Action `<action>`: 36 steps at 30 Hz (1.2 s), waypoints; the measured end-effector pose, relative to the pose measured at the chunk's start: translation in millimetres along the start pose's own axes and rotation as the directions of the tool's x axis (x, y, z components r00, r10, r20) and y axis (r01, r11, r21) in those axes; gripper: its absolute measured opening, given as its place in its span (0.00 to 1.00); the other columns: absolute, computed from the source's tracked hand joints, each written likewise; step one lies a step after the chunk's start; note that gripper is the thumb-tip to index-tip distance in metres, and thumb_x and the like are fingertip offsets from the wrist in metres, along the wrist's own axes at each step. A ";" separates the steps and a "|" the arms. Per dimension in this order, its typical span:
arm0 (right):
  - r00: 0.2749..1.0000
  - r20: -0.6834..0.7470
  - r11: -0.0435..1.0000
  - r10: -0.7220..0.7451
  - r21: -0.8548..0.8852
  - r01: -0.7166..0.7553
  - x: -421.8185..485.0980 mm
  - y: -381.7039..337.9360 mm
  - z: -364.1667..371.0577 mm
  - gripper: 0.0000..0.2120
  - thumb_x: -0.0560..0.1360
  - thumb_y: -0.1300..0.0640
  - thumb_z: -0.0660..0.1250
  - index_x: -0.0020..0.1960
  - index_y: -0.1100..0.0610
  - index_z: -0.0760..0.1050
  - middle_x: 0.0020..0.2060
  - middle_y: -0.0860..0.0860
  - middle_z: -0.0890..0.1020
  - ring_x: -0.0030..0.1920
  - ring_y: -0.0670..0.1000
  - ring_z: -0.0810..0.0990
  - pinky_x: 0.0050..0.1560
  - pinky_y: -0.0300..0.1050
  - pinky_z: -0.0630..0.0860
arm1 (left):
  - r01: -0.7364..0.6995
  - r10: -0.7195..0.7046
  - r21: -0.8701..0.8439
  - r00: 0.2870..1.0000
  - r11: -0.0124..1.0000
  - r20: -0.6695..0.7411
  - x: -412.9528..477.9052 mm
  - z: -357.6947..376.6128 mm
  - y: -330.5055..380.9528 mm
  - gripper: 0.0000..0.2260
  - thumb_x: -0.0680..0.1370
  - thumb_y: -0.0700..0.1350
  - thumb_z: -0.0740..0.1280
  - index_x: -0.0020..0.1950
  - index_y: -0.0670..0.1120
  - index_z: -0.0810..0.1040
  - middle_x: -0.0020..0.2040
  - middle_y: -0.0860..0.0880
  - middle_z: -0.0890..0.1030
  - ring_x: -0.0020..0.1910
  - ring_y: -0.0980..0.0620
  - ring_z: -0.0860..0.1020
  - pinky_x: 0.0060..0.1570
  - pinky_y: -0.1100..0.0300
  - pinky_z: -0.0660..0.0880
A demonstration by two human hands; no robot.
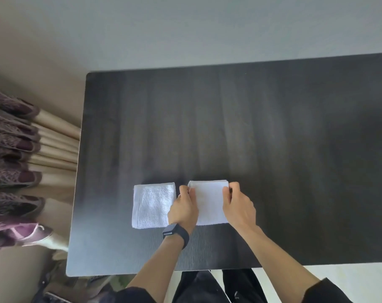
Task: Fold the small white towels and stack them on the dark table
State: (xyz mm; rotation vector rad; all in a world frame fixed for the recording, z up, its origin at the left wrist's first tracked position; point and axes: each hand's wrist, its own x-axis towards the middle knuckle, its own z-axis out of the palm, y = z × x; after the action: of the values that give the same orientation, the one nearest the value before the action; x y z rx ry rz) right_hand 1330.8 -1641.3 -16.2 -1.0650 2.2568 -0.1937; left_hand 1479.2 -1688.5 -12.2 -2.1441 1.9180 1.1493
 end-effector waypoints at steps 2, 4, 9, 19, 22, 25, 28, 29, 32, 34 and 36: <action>1.000 -0.030 1.000 0.000 -0.008 0.000 -0.3 0.8 -1.1 0.10 0.83 0.44 0.49 0.53 0.49 0.65 0.42 0.45 0.77 0.37 0.50 0.74 0.38 0.46 0.68 | 0.002 -0.002 -0.018 1.000 1.000 -0.022 -0.1 -0.2 0.9 0.12 0.85 0.55 0.49 0.55 0.49 0.65 0.46 0.52 0.76 0.39 0.46 0.74 0.39 0.53 0.71; 0.997 -0.080 1.000 0.017 0.005 -0.017 -2.0 5.3 -1.3 0.12 0.82 0.43 0.52 0.56 0.50 0.67 0.47 0.45 0.76 0.40 0.50 0.75 0.38 0.45 0.68 | -0.040 0.037 -0.028 0.994 0.999 -0.106 -3.4 0.2 0.4 0.11 0.84 0.55 0.53 0.58 0.49 0.67 0.52 0.51 0.76 0.43 0.46 0.75 0.38 0.53 0.72; 0.938 -0.287 0.980 -0.193 -0.007 0.199 -16.7 22.1 10.3 0.19 0.81 0.46 0.54 0.64 0.54 0.73 0.64 0.50 0.75 0.60 0.50 0.74 0.55 0.45 0.76 | -0.414 0.503 0.382 0.848 0.826 -0.166 -13.4 9.0 -15.9 0.23 0.79 0.54 0.60 0.72 0.47 0.70 0.70 0.47 0.73 0.65 0.44 0.73 0.60 0.46 0.72; 0.924 -0.075 0.887 -0.375 -0.319 0.334 0.5 29.5 44.5 0.27 0.84 0.47 0.42 0.81 0.53 0.51 0.80 0.50 0.52 0.79 0.52 0.53 0.75 0.56 0.60 | -0.477 0.528 0.466 0.849 0.746 0.023 17.8 26.8 -39.8 0.29 0.82 0.60 0.50 0.81 0.49 0.56 0.80 0.50 0.56 0.79 0.49 0.54 0.76 0.41 0.52; 0.921 -0.095 0.894 -0.378 -0.296 0.336 1.1 31.4 50.7 0.26 0.84 0.47 0.42 0.81 0.52 0.50 0.80 0.49 0.52 0.79 0.51 0.54 0.75 0.55 0.58 | -0.480 0.527 0.464 0.849 0.744 0.033 20.1 30.7 -44.0 0.29 0.82 0.61 0.50 0.81 0.50 0.54 0.80 0.50 0.56 0.79 0.48 0.54 0.76 0.41 0.51; 0.925 -0.109 0.909 -0.364 -0.258 0.327 -0.4 32.8 54.9 0.26 0.84 0.47 0.41 0.81 0.52 0.51 0.80 0.49 0.53 0.79 0.51 0.54 0.76 0.56 0.57 | -0.490 0.531 0.465 0.846 0.737 0.048 21.7 31.4 -45.7 0.30 0.82 0.60 0.51 0.81 0.49 0.53 0.80 0.50 0.56 0.79 0.48 0.54 0.76 0.41 0.50; 0.928 -0.091 0.911 -0.361 -0.245 0.330 -1.4 29.8 51.7 0.27 0.84 0.46 0.40 0.81 0.52 0.50 0.80 0.49 0.52 0.79 0.51 0.54 0.76 0.56 0.58 | -0.483 0.516 0.473 0.854 0.737 0.068 20.1 28.4 -41.9 0.29 0.82 0.60 0.49 0.81 0.49 0.53 0.80 0.49 0.56 0.79 0.47 0.55 0.75 0.41 0.49; 0.928 -0.082 0.911 -0.363 -0.240 0.335 -3.1 29.3 49.0 0.27 0.84 0.46 0.40 0.81 0.51 0.49 0.80 0.48 0.51 0.79 0.51 0.54 0.76 0.55 0.59 | -0.481 0.513 0.477 0.855 0.735 0.072 17.9 26.8 -40.2 0.29 0.82 0.60 0.49 0.81 0.48 0.54 0.80 0.49 0.57 0.79 0.47 0.55 0.75 0.40 0.49; 0.925 -0.088 0.915 -0.371 -0.207 0.347 -15.5 30.8 33.1 0.26 0.84 0.46 0.43 0.81 0.51 0.51 0.80 0.49 0.52 0.78 0.50 0.57 0.75 0.52 0.59 | -0.467 0.496 0.483 0.865 0.741 0.075 7.5 17.1 -30.4 0.29 0.82 0.59 0.50 0.80 0.47 0.58 0.79 0.47 0.61 0.77 0.45 0.60 0.74 0.39 0.54; 0.927 -0.117 0.927 -0.357 -0.169 0.336 -33.1 37.8 15.1 0.26 0.83 0.45 0.48 0.79 0.51 0.57 0.79 0.49 0.58 0.77 0.51 0.61 0.74 0.48 0.60 | -0.457 0.489 0.490 0.869 0.743 0.069 -2.0 11.3 -21.2 0.28 0.81 0.59 0.50 0.79 0.48 0.59 0.78 0.45 0.64 0.76 0.43 0.64 0.73 0.37 0.59; 0.942 -0.154 0.954 -0.298 -0.085 0.287 -57.8 52.0 -7.7 0.27 0.81 0.41 0.49 0.77 0.48 0.62 0.78 0.46 0.61 0.76 0.49 0.62 0.74 0.44 0.58 | -0.472 0.501 0.498 0.861 0.728 0.084 -15.5 8.3 -7.8 0.28 0.80 0.59 0.51 0.78 0.50 0.60 0.77 0.45 0.65 0.75 0.42 0.66 0.70 0.36 0.62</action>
State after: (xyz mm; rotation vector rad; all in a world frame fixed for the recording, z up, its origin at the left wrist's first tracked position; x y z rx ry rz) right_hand 1320.2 -1565.2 -2.2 -1.4658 2.2500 -0.3495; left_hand 1482.6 -1669.6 -13.2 -1.4473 2.5438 0.5067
